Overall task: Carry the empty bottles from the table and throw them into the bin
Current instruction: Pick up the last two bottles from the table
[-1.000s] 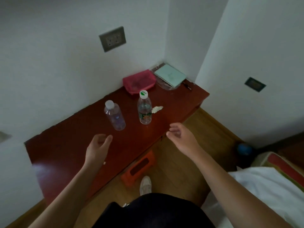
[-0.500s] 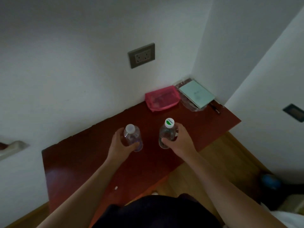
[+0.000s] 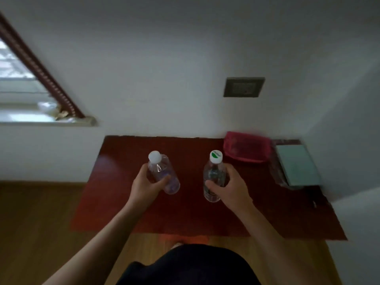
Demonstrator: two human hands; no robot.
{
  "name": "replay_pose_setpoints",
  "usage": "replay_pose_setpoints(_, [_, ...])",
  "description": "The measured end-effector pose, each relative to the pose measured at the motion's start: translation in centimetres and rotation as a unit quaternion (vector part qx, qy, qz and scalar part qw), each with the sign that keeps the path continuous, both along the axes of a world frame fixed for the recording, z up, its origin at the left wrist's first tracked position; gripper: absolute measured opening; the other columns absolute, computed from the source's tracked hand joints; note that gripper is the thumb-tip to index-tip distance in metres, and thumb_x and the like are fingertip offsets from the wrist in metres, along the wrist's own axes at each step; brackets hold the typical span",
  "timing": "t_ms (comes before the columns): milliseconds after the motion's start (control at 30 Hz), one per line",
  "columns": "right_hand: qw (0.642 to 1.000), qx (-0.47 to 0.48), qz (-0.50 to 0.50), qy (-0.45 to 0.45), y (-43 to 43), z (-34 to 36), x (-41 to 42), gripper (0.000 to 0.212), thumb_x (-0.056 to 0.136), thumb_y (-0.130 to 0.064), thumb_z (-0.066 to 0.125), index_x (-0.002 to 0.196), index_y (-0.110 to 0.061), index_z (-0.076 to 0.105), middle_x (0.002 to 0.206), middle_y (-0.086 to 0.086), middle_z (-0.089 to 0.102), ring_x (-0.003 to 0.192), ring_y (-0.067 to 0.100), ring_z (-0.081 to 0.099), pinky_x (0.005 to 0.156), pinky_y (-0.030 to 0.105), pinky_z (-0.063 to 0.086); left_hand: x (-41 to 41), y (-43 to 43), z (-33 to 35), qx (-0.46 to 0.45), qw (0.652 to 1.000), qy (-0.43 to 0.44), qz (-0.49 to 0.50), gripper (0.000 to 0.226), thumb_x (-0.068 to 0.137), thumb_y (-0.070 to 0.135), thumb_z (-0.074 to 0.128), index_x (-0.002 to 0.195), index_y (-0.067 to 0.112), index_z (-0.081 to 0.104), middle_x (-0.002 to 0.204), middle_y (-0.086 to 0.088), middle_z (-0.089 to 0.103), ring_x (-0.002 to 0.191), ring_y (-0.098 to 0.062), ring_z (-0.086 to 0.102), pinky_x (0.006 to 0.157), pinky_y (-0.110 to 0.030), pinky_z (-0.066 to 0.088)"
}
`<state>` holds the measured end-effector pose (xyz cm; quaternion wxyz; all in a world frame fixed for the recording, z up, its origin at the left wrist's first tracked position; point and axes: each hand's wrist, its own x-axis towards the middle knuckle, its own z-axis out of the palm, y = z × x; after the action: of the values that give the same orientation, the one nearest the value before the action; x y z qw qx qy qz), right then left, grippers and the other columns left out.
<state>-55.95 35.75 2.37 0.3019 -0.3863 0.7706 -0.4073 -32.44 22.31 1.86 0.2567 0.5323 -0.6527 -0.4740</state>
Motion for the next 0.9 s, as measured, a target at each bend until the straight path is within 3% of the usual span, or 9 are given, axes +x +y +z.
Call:
replay_pose_setpoints(267, [0.963,0.009,0.263,-0.053,-3.5,0.0,8.4,0.058,0.069,-0.044,0.083,0.119,-0.038,0.056,0.113,-0.014,0.065,0.100,0.002,0.065,0.085,0.030,0.057,12.8,10.9,1.8,-0.016,0.977,-0.011,0.211,0.043,0.079,0.039,0.082,0.115,0.032,0.060,0.109,0.006,0.072,0.101,-0.010,0.069,0.083,-0.033,0.058])
replay_pose_setpoints(367, [0.931,0.021,0.361,-0.048,-3.8,-0.4,13.9,0.059,0.063,-0.050,0.081,0.116,-0.040,0.056,0.111,-0.013,0.066,0.099,0.005,0.066,0.085,0.037,0.059,18.8,16.5,1.2,0.006,0.947,-0.047,0.316,0.045,0.077,0.044,0.082,0.114,0.038,0.057,0.110,0.011,0.070,0.100,-0.008,0.068,0.081,-0.031,0.057])
replay_pose_setpoints(500, [0.883,0.033,0.467,-0.038,-2.7,-0.5,20.6,0.058,0.063,-0.053,0.080,0.114,-0.042,0.056,0.110,-0.013,0.068,0.097,0.005,0.068,0.085,0.037,0.060,26.0,24.9,-0.8,0.032,0.892,-0.083,0.444,0.053,0.075,0.041,0.085,0.121,0.027,0.061,0.113,0.007,0.071,0.104,-0.013,0.067,0.082,-0.033,0.055])
replay_pose_setpoints(667, [0.848,0.047,0.528,-0.010,-1.2,-0.9,26.1,0.057,0.064,-0.053,0.079,0.114,-0.040,0.057,0.109,-0.014,0.069,0.096,0.004,0.068,0.085,0.035,0.060,31.8,33.3,-3.7,0.089,0.808,-0.056,0.579,0.045,0.075,0.030,0.088,0.111,0.017,0.064,0.107,-0.005,0.073,0.103,-0.025,0.069,0.090,-0.044,0.054])
replay_pose_setpoints(800, [0.840,0.079,0.537,0.024,-0.4,-1.8,29.0,0.056,0.064,-0.054,0.079,0.114,-0.040,0.057,0.108,-0.015,0.069,0.095,0.003,0.069,0.083,0.034,0.060,35.2,37.5,-6.2,0.134,0.781,-0.035,0.609,0.060,0.068,0.044,0.088,0.114,0.018,0.062,0.109,-0.004,0.073,0.104,-0.024,0.069,0.092,-0.045,0.054])
replay_pose_setpoints(900, [0.837,0.110,0.534,0.052,0.4,-3.0,30.7,0.050,0.066,-0.049,0.080,0.111,-0.041,0.058,0.100,-0.016,0.072,0.092,0.000,0.069,0.084,0.034,0.060,36.9,39.0,-7.2,0.161,0.770,-0.045,0.615,0.056,0.076,0.025,0.087,0.121,0.008,0.057,0.114,-0.005,0.064,0.107,-0.025,0.061,0.092,-0.041,0.048])
